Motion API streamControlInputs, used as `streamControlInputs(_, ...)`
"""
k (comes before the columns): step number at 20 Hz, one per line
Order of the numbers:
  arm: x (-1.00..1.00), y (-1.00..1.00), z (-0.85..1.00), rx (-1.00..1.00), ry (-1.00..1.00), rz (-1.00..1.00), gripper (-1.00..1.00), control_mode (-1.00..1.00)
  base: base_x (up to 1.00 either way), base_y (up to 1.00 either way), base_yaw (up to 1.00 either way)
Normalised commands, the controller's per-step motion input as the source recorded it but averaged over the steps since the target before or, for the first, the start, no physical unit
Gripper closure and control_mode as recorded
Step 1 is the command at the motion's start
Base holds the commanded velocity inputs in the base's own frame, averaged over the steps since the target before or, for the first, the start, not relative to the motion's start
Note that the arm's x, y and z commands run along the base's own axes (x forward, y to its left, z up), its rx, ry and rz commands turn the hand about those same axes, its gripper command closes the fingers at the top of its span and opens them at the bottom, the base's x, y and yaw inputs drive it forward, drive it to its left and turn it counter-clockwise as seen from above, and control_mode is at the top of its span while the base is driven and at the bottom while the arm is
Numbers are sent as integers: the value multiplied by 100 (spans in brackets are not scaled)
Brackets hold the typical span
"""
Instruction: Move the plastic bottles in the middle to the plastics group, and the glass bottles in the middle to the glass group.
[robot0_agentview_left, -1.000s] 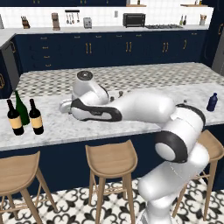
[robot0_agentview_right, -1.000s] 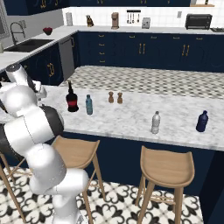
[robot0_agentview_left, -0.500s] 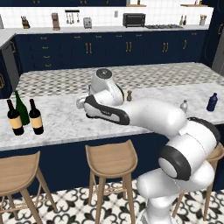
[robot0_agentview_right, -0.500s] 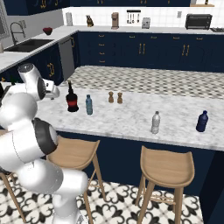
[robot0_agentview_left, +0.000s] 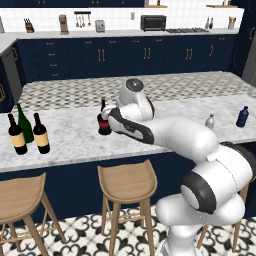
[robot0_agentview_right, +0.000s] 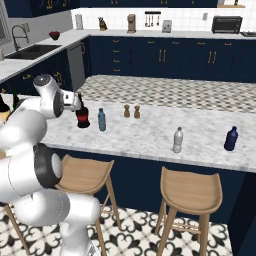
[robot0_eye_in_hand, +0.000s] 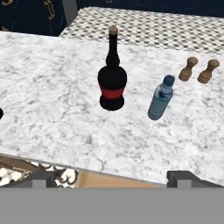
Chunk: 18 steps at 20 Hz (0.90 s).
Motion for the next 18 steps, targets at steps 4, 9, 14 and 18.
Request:
streamControlInputs(4,59,-58,2,3,4,0,-100,-100,0,0,0)
streamControlInputs(9,55,-2,-1,0,3,5,-100,-100,0,0,0)
streamControlInputs(14,38,6,-11,0,0,11,-100,-100,0,0,0)
streamControlInputs(18,31,8,-16,0,0,11,-100,-100,0,0,0)
